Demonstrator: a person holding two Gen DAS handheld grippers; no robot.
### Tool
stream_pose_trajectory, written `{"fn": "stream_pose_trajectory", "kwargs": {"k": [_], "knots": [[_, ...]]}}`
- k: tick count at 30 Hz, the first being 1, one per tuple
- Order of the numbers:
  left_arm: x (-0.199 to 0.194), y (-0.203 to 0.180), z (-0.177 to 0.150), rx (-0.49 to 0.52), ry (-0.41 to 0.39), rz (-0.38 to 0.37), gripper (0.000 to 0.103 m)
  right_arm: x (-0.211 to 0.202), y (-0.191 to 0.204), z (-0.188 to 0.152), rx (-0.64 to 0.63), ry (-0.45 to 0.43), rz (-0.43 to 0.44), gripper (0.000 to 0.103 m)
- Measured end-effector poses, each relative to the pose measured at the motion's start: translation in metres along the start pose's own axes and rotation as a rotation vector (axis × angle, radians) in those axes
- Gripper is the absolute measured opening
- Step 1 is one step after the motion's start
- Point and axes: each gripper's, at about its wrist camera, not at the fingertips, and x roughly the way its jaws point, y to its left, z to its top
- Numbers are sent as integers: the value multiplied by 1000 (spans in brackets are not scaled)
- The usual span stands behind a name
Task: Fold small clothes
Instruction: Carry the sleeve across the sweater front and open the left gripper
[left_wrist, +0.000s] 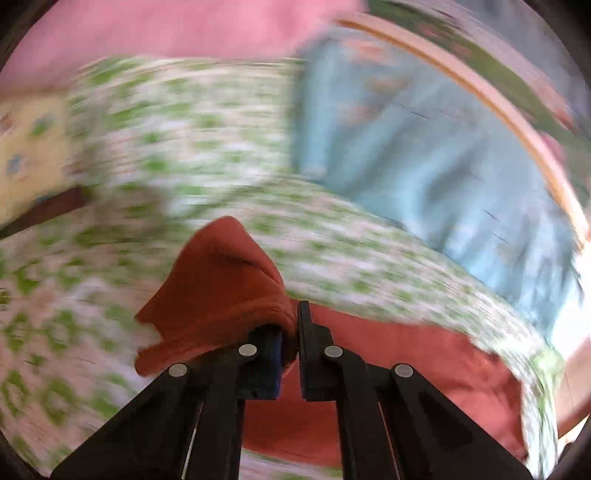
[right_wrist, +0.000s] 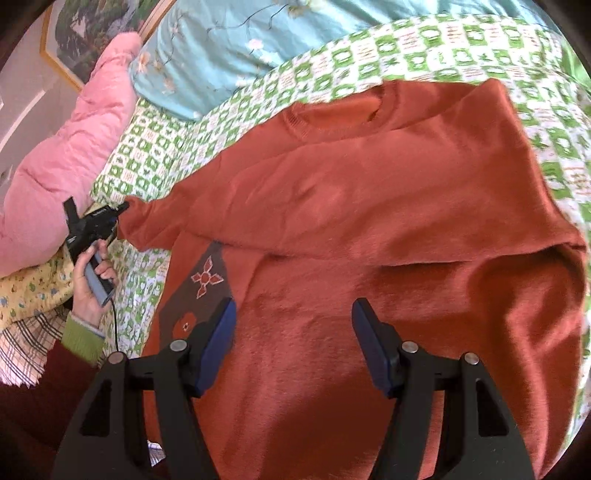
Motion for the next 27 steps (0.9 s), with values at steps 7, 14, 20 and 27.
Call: {"fn": "stream_pose_trajectory", "kwargs": {"k": [7, 14, 20, 27], "knots": [[15, -180, -70, 258, 121, -283, 4, -30, -35, -6, 108, -61, -4, 66], [47, -297, -169, 517, 265, -348, 5, -64, -70, -9, 206, -135, -35, 66], [68, -302, -212, 613, 365, -312, 24, -77, -78, -2, 217, -172, -55, 66], [33, -256, -213, 643, 357, -306, 54, -58, -61, 19, 160, -169, -46, 66]]}}
